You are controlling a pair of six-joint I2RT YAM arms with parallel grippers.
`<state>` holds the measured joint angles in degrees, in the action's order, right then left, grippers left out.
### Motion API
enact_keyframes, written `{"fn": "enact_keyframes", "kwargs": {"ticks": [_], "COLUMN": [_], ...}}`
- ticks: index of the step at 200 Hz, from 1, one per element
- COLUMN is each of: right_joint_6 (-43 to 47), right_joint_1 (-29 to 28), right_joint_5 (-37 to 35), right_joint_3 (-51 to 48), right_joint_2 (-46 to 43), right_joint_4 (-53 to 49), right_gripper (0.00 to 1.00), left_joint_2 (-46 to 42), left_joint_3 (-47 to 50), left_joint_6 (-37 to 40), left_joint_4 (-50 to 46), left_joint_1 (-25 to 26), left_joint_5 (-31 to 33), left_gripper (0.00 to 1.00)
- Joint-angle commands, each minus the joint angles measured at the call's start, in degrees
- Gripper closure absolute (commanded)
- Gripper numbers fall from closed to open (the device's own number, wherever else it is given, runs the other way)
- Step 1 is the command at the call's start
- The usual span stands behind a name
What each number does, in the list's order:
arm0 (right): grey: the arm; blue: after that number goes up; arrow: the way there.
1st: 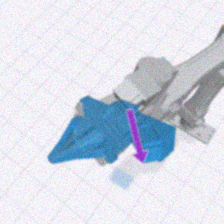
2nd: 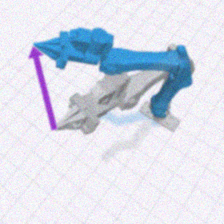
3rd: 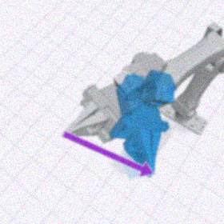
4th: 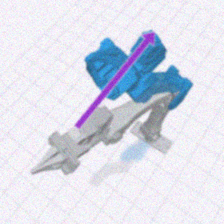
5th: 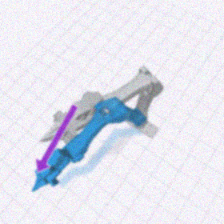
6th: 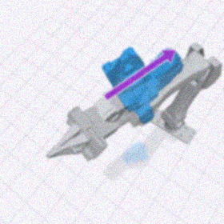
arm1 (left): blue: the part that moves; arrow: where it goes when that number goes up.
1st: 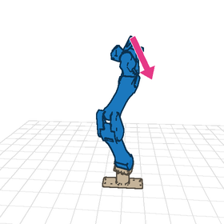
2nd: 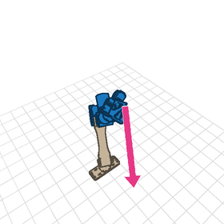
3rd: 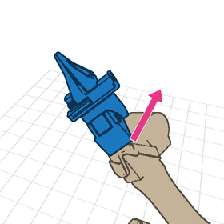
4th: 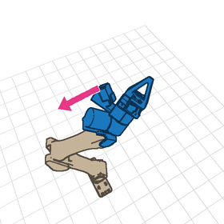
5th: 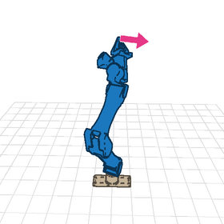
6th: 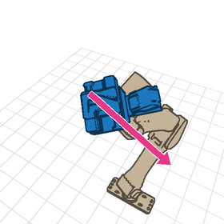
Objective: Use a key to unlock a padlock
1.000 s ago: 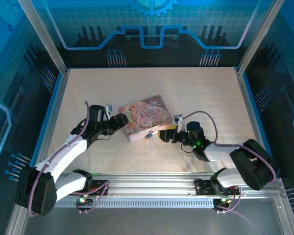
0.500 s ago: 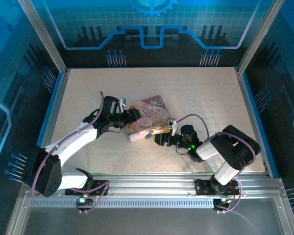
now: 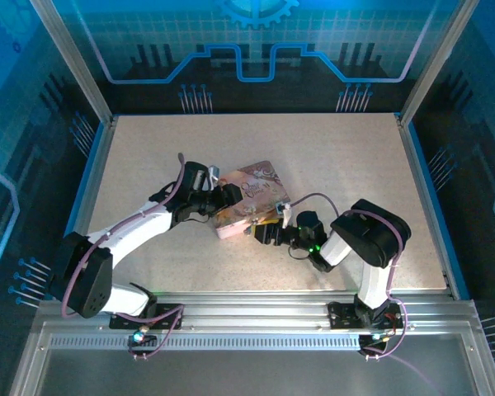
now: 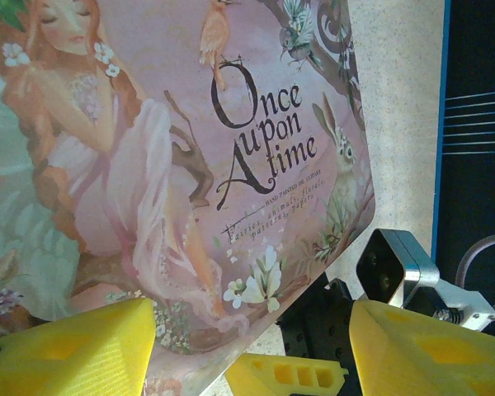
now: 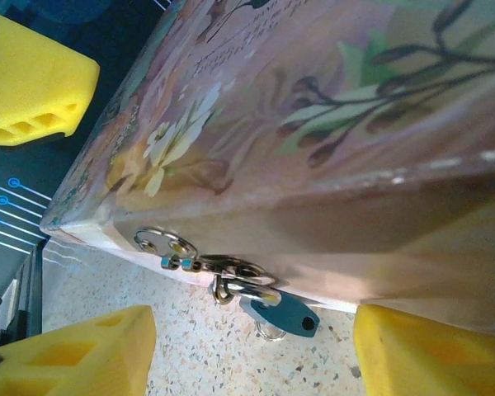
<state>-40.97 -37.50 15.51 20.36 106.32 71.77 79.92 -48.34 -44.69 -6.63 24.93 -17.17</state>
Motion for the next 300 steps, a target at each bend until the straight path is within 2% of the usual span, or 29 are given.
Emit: {"fn": "enact_keyframes", "kwargs": {"ticks": [1,68,175,300], "right_joint_6": [-0.41,-0.68,0.1,-0.07], "right_joint_1": [-0.65,-0.84,-1.81,-2.49], "right_joint_5": [0.42,2.3,4.35,4.74], "right_joint_3": [0.78,1.6,3.35,3.29], "right_joint_2": [1.61,2.83,3.43,5.33], "right_joint_4": [3.47,5.83,8.12,8.39], "right_gripper": [0.37,0.47,0.5,0.66], "left_joint_2": [1.27,2.09,2.61,3.05], "left_joint_3": [-0.69,0.15,0.43,0.19], "left_joint_6": [1.03,0.57,0.2,-0.01], "left_joint_4": [0.65,1.71,2.22,2.33], "left_joint_1": [0.44,0.47,0.47,0.47], "left_joint_5": [0.86,0.77,0.56,0.63], "left_gripper": [0.35,0.35,0.35,0.35]}}
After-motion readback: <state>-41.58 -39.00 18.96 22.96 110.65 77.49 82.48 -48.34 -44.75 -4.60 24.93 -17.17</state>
